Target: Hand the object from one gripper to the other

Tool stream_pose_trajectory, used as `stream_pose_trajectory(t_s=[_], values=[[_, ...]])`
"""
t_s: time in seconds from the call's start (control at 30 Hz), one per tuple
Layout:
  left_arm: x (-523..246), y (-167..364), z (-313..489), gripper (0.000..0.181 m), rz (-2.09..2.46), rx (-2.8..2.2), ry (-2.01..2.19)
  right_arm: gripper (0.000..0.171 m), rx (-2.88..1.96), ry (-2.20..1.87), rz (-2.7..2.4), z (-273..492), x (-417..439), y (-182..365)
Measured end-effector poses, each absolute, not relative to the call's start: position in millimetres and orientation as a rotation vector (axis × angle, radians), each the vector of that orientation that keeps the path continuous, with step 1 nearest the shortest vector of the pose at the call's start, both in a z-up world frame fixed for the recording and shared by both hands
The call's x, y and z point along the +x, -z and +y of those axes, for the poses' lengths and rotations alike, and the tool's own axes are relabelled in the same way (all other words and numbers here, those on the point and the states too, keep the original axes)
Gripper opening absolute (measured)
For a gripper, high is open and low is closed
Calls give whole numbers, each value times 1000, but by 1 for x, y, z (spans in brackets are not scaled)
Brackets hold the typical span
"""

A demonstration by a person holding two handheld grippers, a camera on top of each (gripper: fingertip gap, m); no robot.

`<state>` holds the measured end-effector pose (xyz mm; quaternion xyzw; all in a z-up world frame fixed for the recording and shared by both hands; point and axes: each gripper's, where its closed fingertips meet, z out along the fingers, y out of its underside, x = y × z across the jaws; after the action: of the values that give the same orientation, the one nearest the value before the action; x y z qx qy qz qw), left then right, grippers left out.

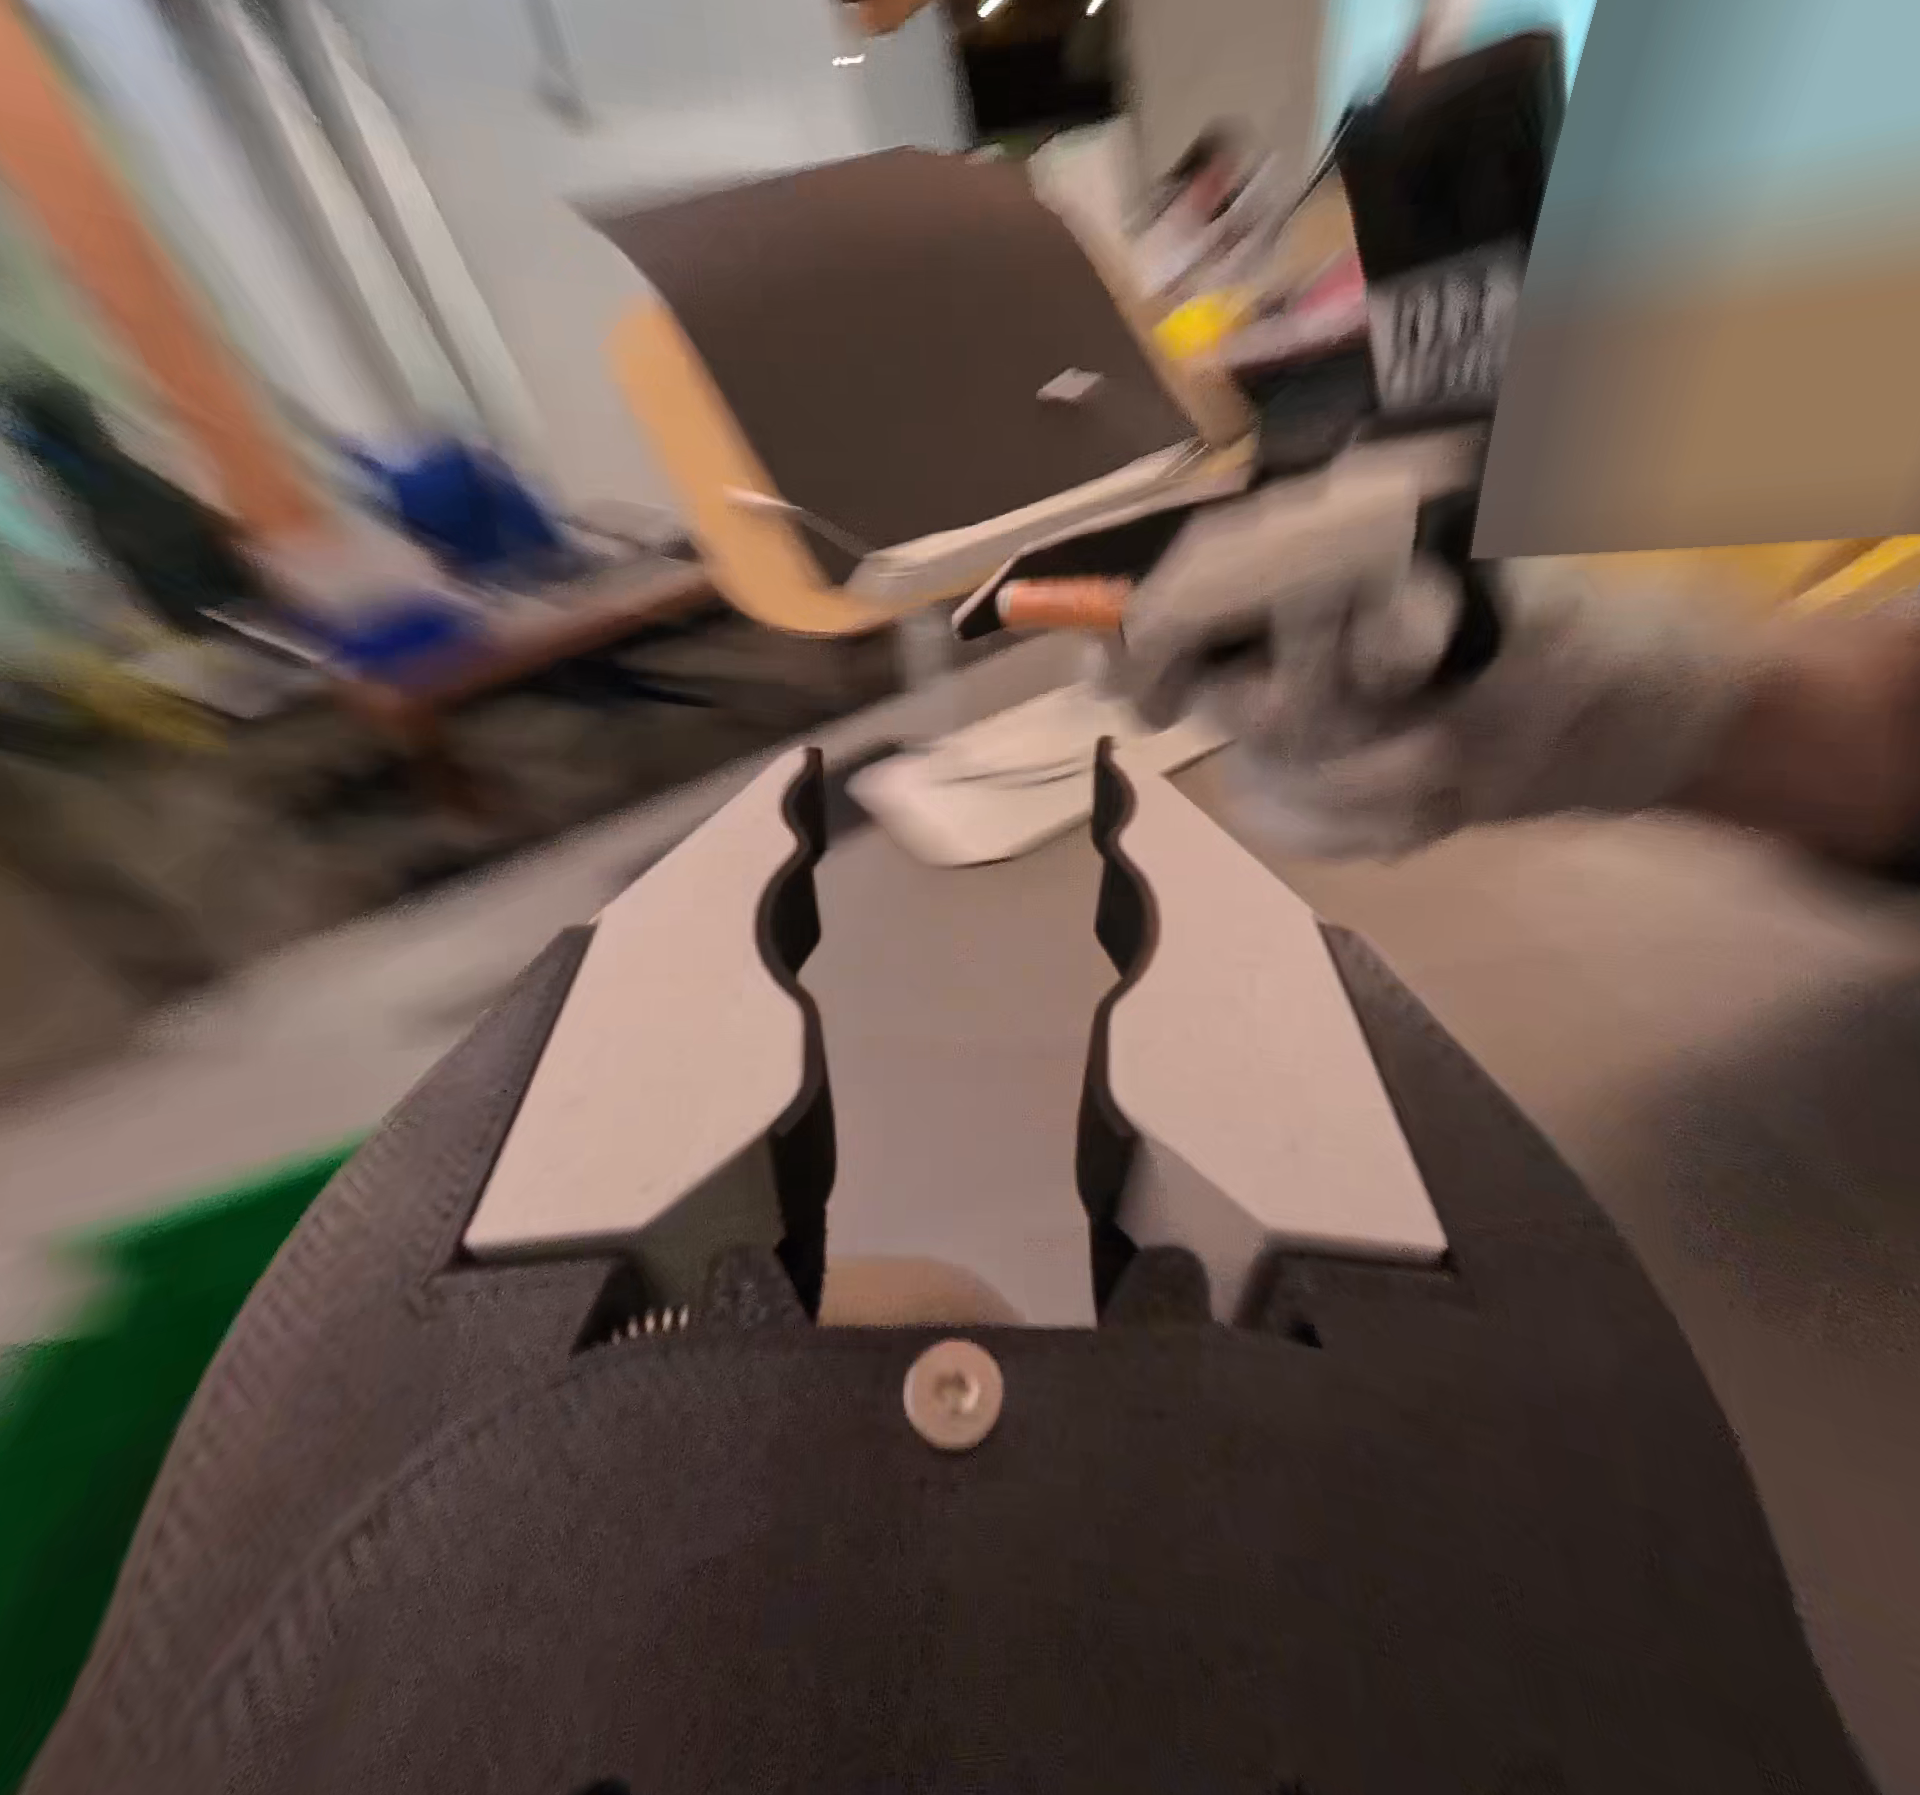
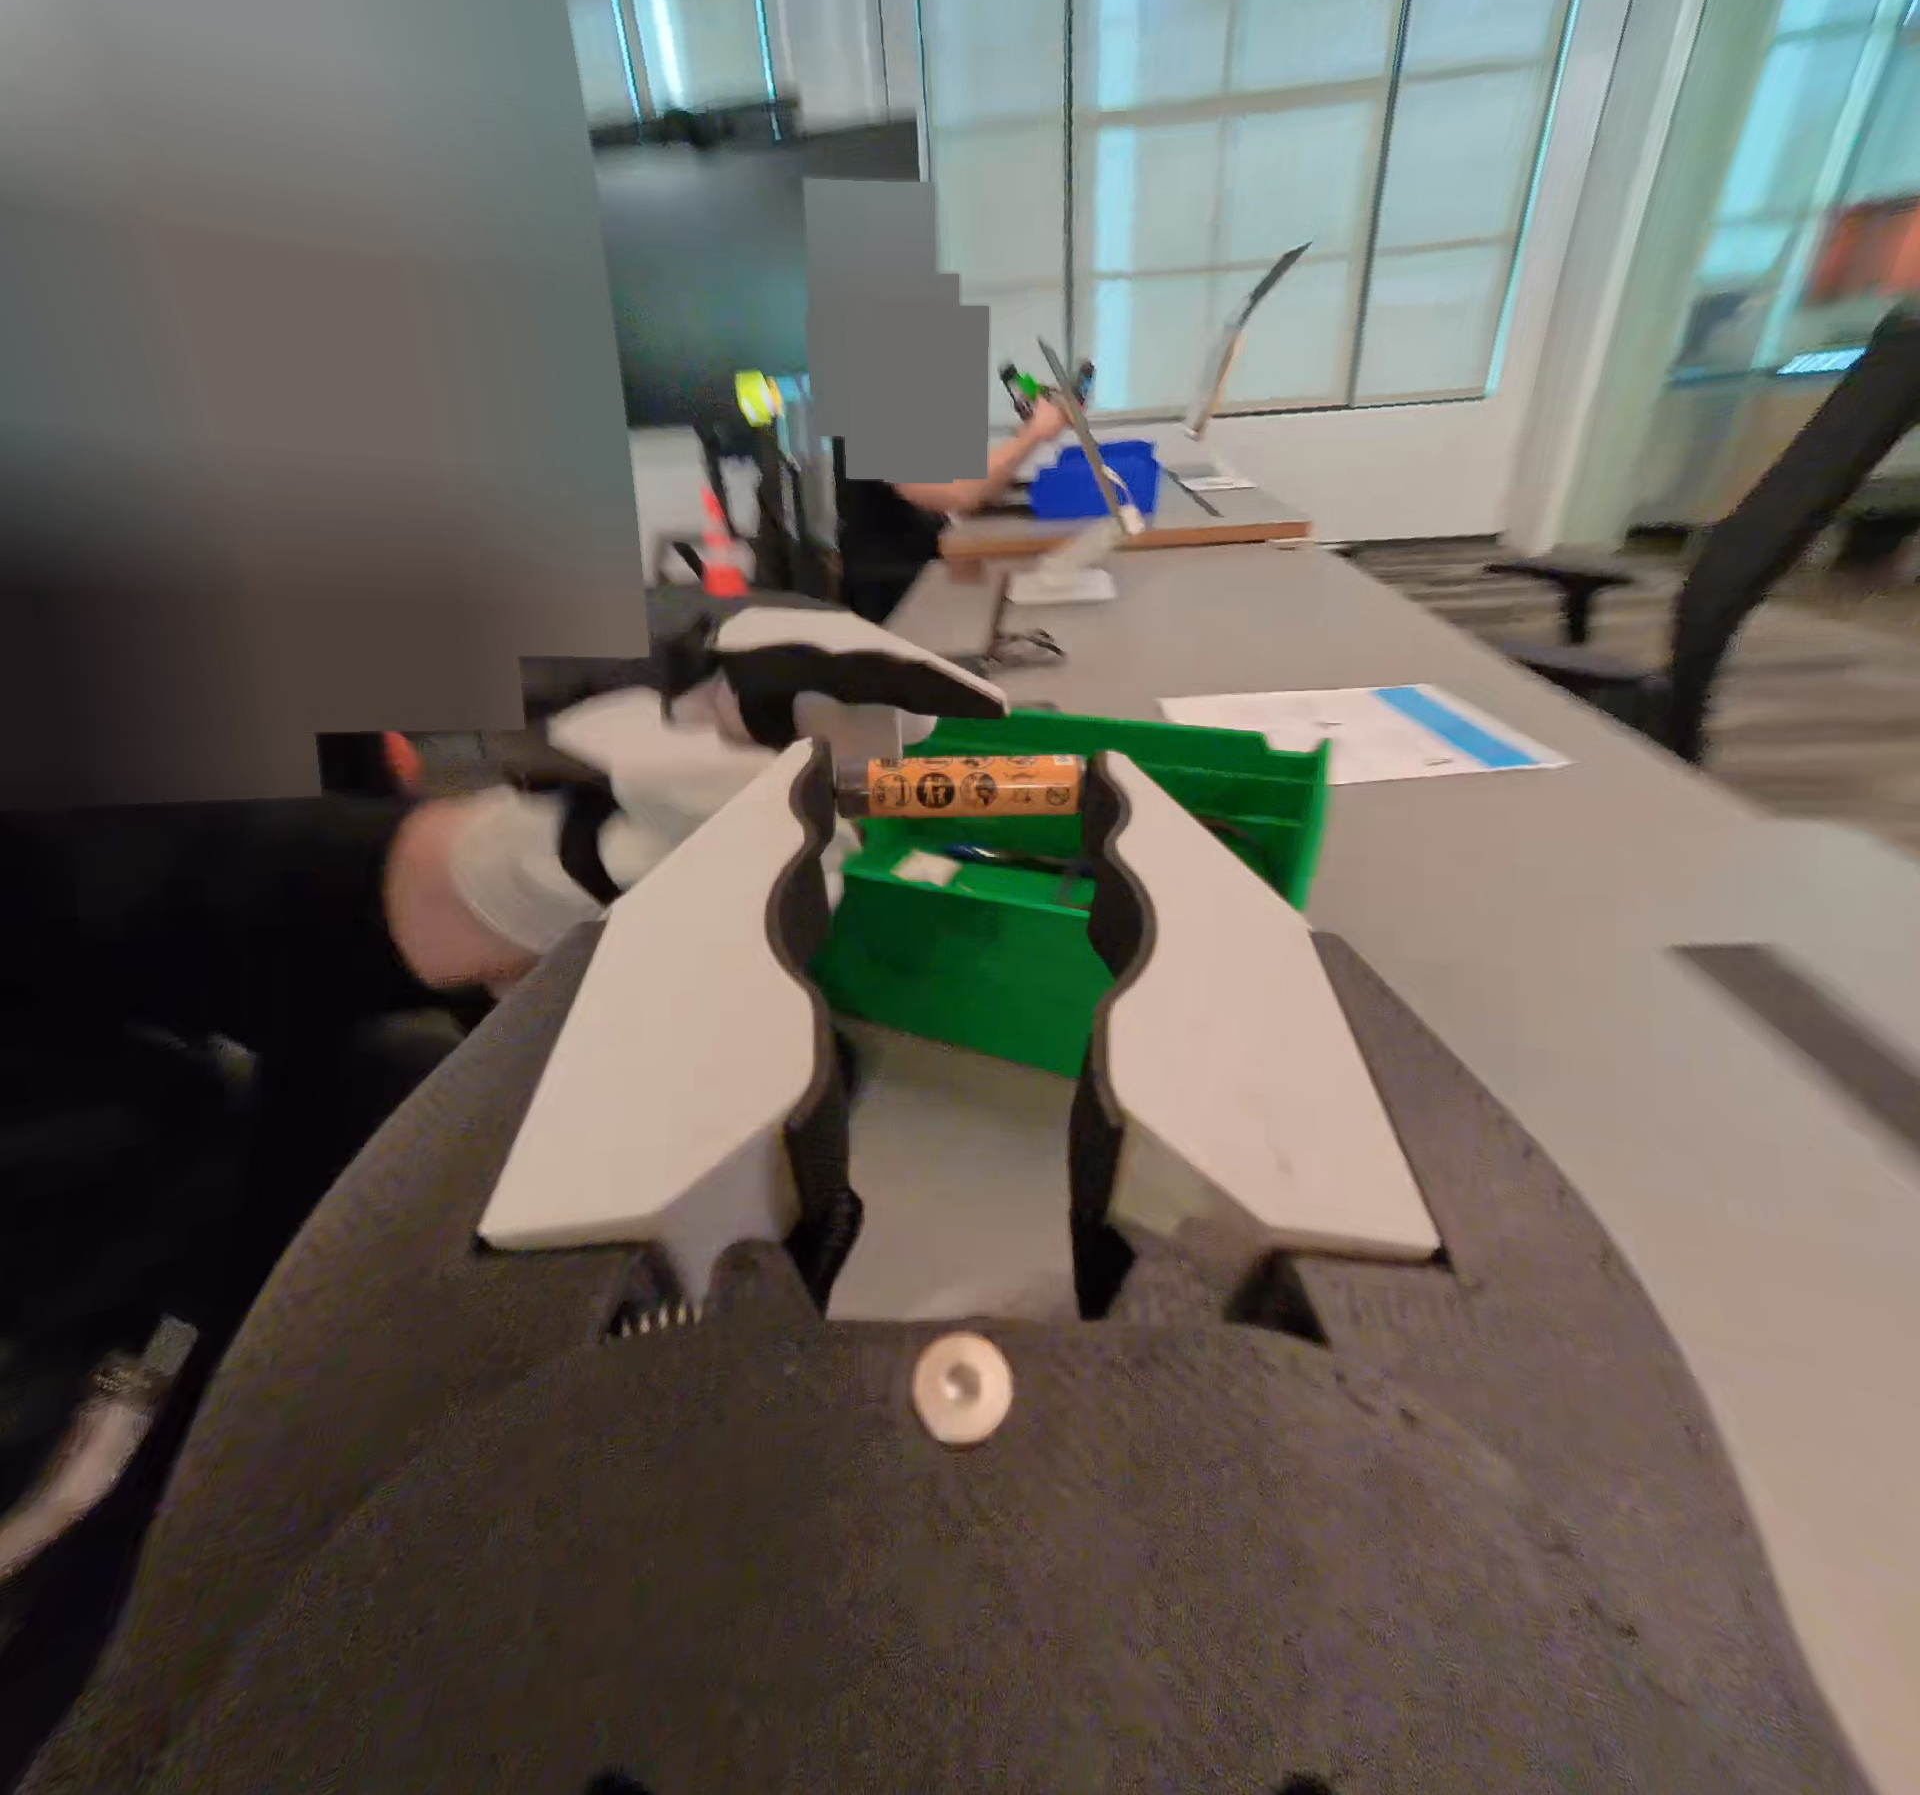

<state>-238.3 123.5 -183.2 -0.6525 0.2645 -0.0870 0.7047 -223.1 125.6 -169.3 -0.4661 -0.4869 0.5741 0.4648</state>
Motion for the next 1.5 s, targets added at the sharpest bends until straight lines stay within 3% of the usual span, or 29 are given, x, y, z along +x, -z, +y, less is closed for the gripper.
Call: stream_pose_trajectory(t_s=[0.17,0.33,0.57,0.77,0.83,0.93,1.13,1.3,1.5], values=[[-230,178,122,57,810,-1207,-511,46,-1238,-1872,-1010,122,-224,165],[-218,178,123,47,866,-1140,-588,46,-1228,-2000,-1073,101,-230,172],[-210,178,119,9,898,-1099,-606,46,-1214,-2082,-1107,88,-232,175],[-212,181,120,8,895,-1144,-589,47,-1214,-2050,-1081,91,-234,175],[-217,184,125,8,884,-1219,-551,63,-1199,-1994,-1047,99,-232,170],[-226,195,132,8,871,-1403,-402,66,-1124,-1825,-1103,105,-223,161],[-227,217,122,8,789,-1845,298,73,-861,-917,-1461,106,-219,179],[-218,203,102,8,670,-1888,871,77,-536,-256,-1632,94,-229,203],[-204,219,72,9,854,-1924,1046,66,-464,-252,-1662,72,-237,209]])
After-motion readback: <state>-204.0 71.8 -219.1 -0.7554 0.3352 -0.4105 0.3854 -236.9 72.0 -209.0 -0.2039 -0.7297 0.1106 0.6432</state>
